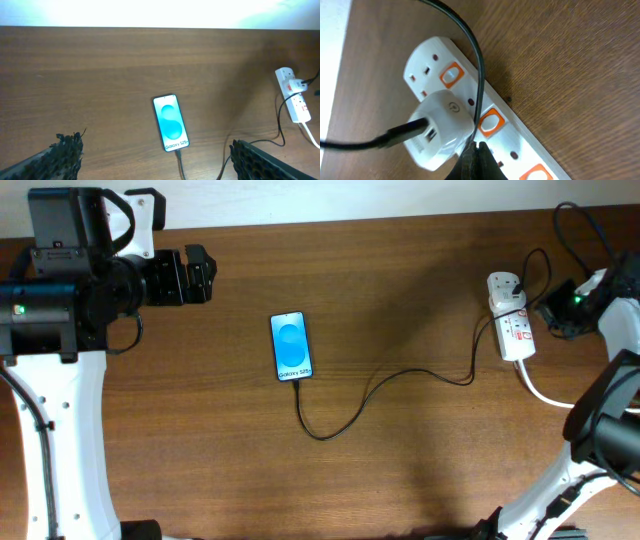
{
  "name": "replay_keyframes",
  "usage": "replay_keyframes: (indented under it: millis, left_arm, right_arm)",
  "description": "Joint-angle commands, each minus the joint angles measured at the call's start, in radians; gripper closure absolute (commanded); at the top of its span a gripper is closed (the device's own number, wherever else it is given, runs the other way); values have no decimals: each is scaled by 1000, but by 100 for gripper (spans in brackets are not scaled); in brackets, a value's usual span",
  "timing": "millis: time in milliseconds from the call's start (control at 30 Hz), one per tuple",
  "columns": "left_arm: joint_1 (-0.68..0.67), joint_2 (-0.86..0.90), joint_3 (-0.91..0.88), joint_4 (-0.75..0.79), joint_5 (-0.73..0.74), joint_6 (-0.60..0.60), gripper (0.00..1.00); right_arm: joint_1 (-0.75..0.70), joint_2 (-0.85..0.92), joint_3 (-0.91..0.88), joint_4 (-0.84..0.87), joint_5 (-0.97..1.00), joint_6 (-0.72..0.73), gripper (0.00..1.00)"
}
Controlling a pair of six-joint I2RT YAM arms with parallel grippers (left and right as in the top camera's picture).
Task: Plug charger to phone and switch on socket
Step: 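Lower the right gripper onto the orange switch beside the plugged charger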
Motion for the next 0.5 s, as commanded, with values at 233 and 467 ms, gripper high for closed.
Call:
replay_keyframes:
  millis: [233, 467]
  left_arm:
    - [3, -6, 12, 2, -7, 1, 1]
    - [3, -6, 12, 2, -8, 1, 1]
  right_arm:
    - [8, 48, 15, 45, 18, 46, 96]
    - [14, 60, 15, 66, 18, 46, 96]
